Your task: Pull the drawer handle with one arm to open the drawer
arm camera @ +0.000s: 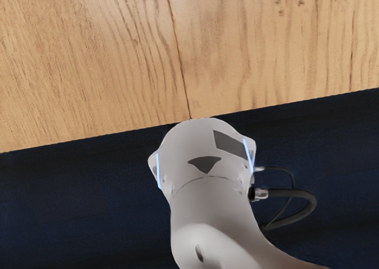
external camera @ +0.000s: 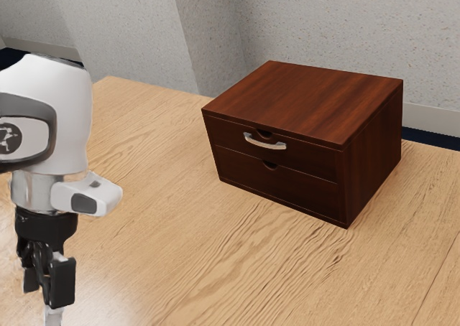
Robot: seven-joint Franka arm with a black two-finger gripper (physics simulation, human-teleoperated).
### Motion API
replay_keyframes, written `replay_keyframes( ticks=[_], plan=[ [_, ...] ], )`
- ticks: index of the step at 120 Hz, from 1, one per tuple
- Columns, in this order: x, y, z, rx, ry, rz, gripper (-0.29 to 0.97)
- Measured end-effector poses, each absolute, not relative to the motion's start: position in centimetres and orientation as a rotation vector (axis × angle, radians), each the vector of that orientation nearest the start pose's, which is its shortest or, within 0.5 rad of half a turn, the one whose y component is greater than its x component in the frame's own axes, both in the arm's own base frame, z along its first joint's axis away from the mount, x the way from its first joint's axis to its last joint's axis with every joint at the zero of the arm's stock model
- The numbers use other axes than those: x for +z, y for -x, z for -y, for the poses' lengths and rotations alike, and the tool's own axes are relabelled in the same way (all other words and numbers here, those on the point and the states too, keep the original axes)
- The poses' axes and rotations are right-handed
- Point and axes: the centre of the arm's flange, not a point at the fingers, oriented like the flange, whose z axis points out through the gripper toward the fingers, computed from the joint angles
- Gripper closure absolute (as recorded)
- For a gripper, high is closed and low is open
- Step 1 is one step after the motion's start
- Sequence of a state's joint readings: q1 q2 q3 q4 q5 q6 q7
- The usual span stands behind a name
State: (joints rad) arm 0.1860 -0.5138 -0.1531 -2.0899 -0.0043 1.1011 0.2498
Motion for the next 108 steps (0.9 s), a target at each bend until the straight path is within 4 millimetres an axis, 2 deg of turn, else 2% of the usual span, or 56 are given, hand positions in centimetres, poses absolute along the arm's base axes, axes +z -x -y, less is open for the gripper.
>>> replay_keyframes(
  ticks=[10, 24, 32, 36, 48, 64, 83, 99, 108],
  plan=[
    [60.2, -36.2, 0.7, 0.418, 3.064, -0.226, 0.0],
    [60.5, -37.3, 1.8, 0.271, 3.08, -0.186, 0.0],
    [61.0, -38.7, 1.1, 0.132, 3.068, -0.271, 0.0],
    [60.8, -40.2, 0.6, 0.058, 3.054, -0.351, 0.0],
    [60.6, -46.4, -0.5, -0.126, 2.959, -0.648, 0.0],
    [59.8, -52.9, -2.2, -0.211, 2.787, -0.961, 0.0],
    [57.6, -59.0, -2.7, -0.266, 2.612, -1.255, 0.0],
    [56.8, -62.3, -2.6, -0.335, 2.468, -1.427, 0.0],
    [56.7, -63.4, -2.4, -0.374, 2.391, -1.499, 0.0]
  ],
)
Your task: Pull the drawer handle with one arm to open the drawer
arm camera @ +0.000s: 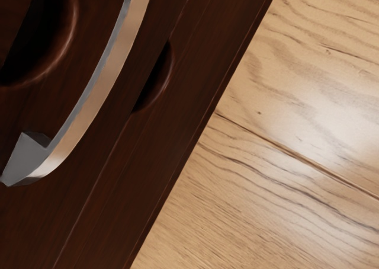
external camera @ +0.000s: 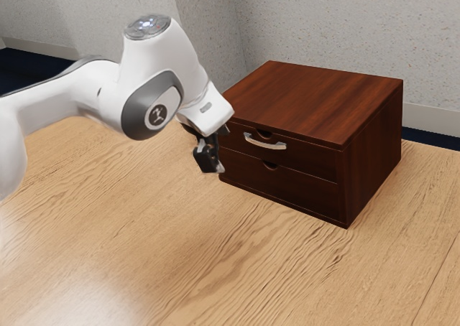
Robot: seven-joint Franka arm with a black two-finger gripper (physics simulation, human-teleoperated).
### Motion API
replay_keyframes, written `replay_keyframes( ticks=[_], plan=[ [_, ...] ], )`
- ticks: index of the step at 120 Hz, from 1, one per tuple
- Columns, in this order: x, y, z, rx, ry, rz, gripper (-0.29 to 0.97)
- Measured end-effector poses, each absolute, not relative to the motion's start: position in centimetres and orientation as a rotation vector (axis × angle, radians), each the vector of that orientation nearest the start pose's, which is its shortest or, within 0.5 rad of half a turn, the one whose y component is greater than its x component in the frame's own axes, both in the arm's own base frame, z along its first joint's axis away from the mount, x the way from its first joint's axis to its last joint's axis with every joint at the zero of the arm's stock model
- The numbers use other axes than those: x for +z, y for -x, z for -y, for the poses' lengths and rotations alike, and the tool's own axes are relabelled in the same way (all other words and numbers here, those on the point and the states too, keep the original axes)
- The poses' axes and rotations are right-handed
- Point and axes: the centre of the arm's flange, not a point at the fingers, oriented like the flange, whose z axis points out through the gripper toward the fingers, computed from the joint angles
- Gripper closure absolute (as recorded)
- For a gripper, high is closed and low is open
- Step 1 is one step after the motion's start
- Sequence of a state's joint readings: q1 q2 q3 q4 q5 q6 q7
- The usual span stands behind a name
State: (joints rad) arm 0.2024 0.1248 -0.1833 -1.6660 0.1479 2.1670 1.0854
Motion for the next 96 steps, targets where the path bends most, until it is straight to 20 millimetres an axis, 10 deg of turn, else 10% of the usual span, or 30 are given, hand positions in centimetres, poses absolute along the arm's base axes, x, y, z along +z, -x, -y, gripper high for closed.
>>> replay_keyframes(
  ticks=[40, 96],
  plan=[
    [57.8, -65.9, -0.9, -0.457, 2.136, -1.724, 0.2],
    [57.5, -64.5, 1.8, -0.425, 2.001, -1.927, 0.01]
  ],
)
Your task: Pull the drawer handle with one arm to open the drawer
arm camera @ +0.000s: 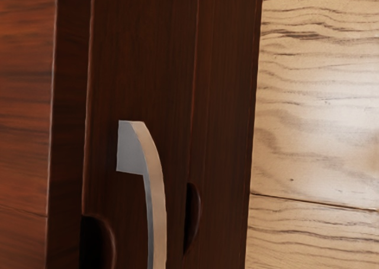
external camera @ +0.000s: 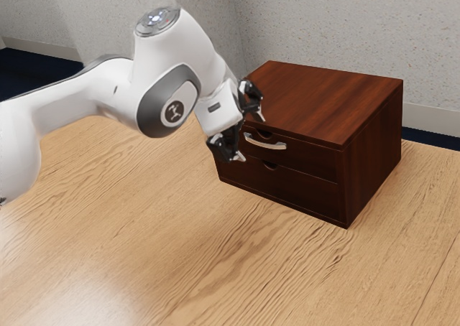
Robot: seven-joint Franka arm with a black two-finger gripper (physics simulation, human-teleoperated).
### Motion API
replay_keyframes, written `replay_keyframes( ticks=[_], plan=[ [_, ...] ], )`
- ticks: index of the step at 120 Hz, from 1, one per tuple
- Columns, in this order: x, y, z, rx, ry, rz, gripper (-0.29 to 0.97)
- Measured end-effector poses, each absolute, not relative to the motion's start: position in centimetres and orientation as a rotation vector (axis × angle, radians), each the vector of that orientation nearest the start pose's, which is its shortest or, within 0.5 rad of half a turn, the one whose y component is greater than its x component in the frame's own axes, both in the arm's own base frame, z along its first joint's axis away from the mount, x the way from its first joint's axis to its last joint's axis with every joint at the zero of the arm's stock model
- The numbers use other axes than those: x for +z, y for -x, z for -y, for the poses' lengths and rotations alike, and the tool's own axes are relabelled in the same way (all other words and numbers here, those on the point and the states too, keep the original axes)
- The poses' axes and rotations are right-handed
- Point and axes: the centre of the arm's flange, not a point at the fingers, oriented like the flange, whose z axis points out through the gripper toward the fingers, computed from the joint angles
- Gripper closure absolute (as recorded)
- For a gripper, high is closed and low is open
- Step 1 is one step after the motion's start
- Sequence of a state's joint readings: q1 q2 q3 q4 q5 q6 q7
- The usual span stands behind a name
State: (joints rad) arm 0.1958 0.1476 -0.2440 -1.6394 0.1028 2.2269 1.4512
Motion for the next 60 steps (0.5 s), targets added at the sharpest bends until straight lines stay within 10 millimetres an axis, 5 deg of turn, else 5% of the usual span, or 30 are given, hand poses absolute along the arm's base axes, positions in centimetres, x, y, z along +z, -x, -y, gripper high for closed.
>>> replay_keyframes(
  ticks=[60],
  plan=[
    [56.3, -64.9, 1.1, -0.373, 1.9, -1.963, 0.0]
  ],
)
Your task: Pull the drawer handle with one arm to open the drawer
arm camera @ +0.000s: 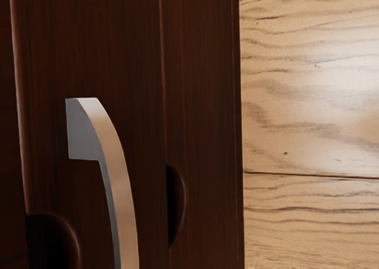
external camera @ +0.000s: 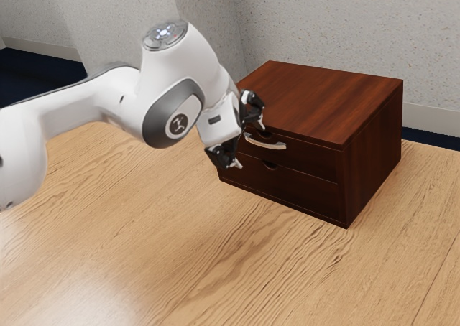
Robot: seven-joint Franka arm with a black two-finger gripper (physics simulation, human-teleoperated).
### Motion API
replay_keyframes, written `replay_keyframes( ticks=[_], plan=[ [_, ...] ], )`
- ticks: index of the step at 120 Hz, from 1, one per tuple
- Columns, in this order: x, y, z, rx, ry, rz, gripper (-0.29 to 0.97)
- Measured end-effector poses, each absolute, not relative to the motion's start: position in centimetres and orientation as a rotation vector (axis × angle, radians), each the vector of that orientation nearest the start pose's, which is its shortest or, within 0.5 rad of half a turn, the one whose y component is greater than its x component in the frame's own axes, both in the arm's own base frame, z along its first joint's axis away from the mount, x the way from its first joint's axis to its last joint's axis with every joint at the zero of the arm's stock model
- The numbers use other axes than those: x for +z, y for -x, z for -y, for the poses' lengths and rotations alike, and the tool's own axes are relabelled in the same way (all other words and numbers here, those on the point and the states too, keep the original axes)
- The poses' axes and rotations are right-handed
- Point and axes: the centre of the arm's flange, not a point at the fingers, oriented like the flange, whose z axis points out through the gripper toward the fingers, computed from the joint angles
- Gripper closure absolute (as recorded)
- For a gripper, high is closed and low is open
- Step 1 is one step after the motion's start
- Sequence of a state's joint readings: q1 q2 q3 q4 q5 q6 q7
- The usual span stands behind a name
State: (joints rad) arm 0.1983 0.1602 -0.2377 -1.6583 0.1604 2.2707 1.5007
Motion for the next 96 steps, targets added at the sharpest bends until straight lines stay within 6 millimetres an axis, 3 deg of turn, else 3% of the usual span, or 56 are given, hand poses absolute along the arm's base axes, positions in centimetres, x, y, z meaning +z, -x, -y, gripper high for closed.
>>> replay_keyframes(
  ticks=[18, 36, 56, 96],
  plan=[
    [56.3, -64.5, 0.7, -0.361, 1.893, -1.959, 0.0],
    [57.9, -64.0, 0.0, -0.386, 1.878, -1.921, 0.0],
    [58.3, -64.2, -1.1, -0.424, 1.879, -1.873, 0.0],
    [56.2, -62.4, -0.3, -0.47, 1.921, -1.845, 0.0]
  ],
)
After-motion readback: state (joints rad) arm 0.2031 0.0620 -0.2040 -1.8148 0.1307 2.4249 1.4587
